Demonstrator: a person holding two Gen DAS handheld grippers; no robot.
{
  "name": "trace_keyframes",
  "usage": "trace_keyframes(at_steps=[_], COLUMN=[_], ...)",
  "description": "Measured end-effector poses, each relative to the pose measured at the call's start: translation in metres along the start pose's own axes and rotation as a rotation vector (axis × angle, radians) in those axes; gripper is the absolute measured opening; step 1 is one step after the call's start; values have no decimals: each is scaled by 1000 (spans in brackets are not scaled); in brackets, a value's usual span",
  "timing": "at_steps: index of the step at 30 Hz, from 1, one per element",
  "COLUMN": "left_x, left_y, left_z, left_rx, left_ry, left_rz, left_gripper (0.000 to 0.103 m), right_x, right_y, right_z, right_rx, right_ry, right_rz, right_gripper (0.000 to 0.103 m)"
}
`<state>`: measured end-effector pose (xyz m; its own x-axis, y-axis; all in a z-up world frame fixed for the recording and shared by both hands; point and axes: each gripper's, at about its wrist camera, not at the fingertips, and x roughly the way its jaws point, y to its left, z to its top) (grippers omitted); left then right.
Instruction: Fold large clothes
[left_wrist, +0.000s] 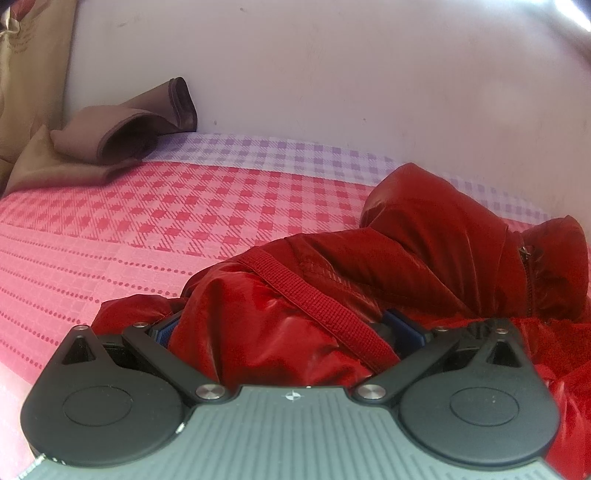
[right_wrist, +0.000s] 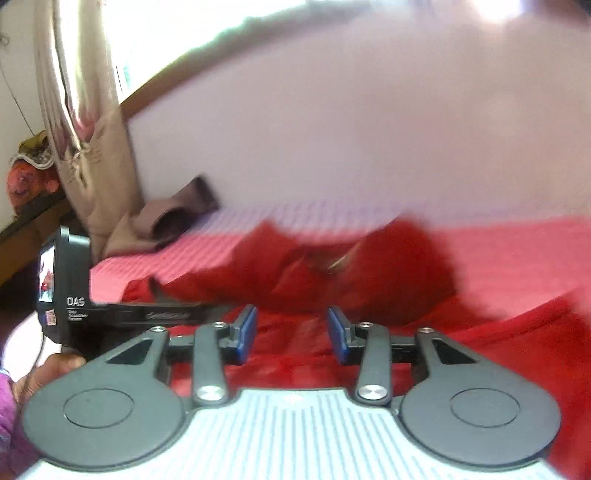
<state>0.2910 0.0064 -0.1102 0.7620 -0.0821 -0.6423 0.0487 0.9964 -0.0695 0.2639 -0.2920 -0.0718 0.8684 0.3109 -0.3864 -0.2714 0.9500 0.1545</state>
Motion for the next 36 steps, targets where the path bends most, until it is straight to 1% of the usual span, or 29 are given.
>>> trace_keyframes(at_steps=[2, 4, 5, 7, 9, 13, 18, 32, 36], left_x=[0, 0, 0, 0, 0, 1, 0, 2, 3], left_y=[0, -1, -1, -2, -1, -2, -1, -2, 0], left_z=[0, 0, 0, 0, 0, 0, 0, 0, 0], left_rx=[-1, 2, 2, 3, 3, 2, 3, 12, 14], left_ry=[0, -1, -1, -1, -1, -2, -2, 11, 14], left_rz=[0, 0, -1, -1, -2, -2, -2, 4, 1], left_gripper=[103, 103, 103, 103, 103, 103, 103, 103, 103], right_x=[-7, -9, -10, -12, -8, 1, 11, 17, 17], right_y=[-19, -41, -51, -65, -69, -72, -66, -55, -55], right_z=[-6, -17, -23, -34, -41, -49, -50, -49, -49], right_rx=[-44, -29, 6, 84, 107, 142, 124, 44, 37], right_ry=[15, 43, 49, 41, 24, 24, 54, 78, 81], right_rz=[-103, -160, -159, -130, -118, -124, -158, -226, -231], right_gripper=[41, 40, 40, 40, 40, 40, 40, 41, 41])
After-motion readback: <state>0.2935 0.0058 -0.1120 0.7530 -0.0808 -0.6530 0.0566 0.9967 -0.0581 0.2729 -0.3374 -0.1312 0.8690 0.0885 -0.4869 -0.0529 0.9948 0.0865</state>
